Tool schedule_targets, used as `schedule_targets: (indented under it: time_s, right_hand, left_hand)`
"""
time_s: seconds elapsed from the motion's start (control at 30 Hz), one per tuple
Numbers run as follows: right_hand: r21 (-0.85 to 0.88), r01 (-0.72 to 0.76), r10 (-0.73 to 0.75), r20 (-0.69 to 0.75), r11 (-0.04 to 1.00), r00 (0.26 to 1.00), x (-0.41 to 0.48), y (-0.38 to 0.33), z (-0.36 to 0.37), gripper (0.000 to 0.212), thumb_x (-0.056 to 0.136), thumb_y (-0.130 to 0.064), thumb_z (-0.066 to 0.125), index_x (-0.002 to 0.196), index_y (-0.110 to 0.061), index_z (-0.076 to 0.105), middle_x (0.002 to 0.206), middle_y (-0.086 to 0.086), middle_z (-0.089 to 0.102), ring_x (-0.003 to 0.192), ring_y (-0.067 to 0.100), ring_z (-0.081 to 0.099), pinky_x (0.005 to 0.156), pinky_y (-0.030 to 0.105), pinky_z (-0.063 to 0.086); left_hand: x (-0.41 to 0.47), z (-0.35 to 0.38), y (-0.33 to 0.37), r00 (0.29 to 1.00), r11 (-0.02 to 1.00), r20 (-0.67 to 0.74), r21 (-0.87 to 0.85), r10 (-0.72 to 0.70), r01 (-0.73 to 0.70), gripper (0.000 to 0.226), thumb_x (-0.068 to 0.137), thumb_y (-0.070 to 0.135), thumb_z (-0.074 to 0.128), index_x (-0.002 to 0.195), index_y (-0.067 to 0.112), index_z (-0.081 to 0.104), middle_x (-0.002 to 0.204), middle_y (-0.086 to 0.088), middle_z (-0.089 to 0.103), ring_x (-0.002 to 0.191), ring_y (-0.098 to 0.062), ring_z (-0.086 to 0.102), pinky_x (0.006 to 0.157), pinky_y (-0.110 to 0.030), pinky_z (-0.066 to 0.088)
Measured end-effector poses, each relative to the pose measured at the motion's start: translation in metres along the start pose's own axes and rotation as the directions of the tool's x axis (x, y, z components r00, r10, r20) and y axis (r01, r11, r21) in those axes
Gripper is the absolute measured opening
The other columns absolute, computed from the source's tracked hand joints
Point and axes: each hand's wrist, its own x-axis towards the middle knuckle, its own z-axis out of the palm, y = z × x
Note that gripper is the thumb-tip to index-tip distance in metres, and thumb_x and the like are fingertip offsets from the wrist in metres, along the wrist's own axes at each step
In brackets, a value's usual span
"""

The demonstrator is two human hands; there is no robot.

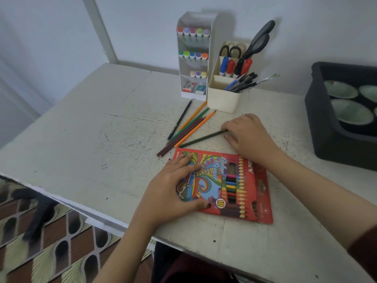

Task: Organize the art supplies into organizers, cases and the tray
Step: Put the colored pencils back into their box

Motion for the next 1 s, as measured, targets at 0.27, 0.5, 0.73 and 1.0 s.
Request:
schedule_targets:
  time_s: [0.27,0.5,0.73,1.0]
  right_hand:
    - [-0.013,-0.035,0.034,-0.104,0.999,0.994,-0.035,0.005,-0.015,0.003,0.081,-0.011,0.067,0.082,-0.014,0.067,0.079,0.002,0.066,0.08,0.027,0.058,0.086,0.036,0.028]
    - [0.113,-0.241,0.251,-0.086,0.964,0.964,-0.093,0.005,-0.05,0.004,0.085,-0.009,0.062,0.085,-0.011,0.065,0.079,0.0,0.058,0.075,0.017,0.047,0.069,0.03,0.034]
    - [0.034,-0.452,0.453,-0.013,0.891,0.892,-0.157,-0.006,-0.063,0.006,0.083,-0.008,0.065,0.087,-0.012,0.067,0.078,0.0,0.058,0.062,0.014,0.046,0.053,0.02,0.032]
    - [0.007,-0.478,0.477,-0.086,0.878,0.875,-0.185,-0.018,-0.067,0.018,0.066,0.006,0.076,0.075,-0.005,0.066,0.065,0.007,0.059,0.046,0.015,0.035,0.05,0.009,0.018]
  left_hand:
    - [0.0,0.002,-0.001,0.998,0.996,0.056,0.076,0.039,-0.043,0.082,0.064,0.084,0.048,0.136,0.048,0.033,0.15,0.021,0.019,0.142,0.005,0.009,0.114,-0.017,0.0]
    - [0.0,0.005,-0.004,0.996,0.99,0.075,0.127,0.048,-0.058,0.082,0.067,0.088,0.037,0.138,0.05,0.025,0.152,0.021,0.013,0.143,0.004,0.005,0.113,-0.015,-0.001]
    - [-0.003,0.006,-0.003,0.997,0.991,0.053,0.124,0.05,-0.056,0.077,0.066,0.089,0.036,0.134,0.057,0.023,0.152,0.021,0.015,0.141,0.008,0.004,0.112,-0.013,0.0]
    - [-0.004,0.007,-0.003,0.998,0.994,0.038,0.094,0.045,-0.049,0.082,0.065,0.09,0.037,0.136,0.051,0.031,0.152,0.019,0.02,0.142,0.003,0.011,0.116,-0.027,0.011]
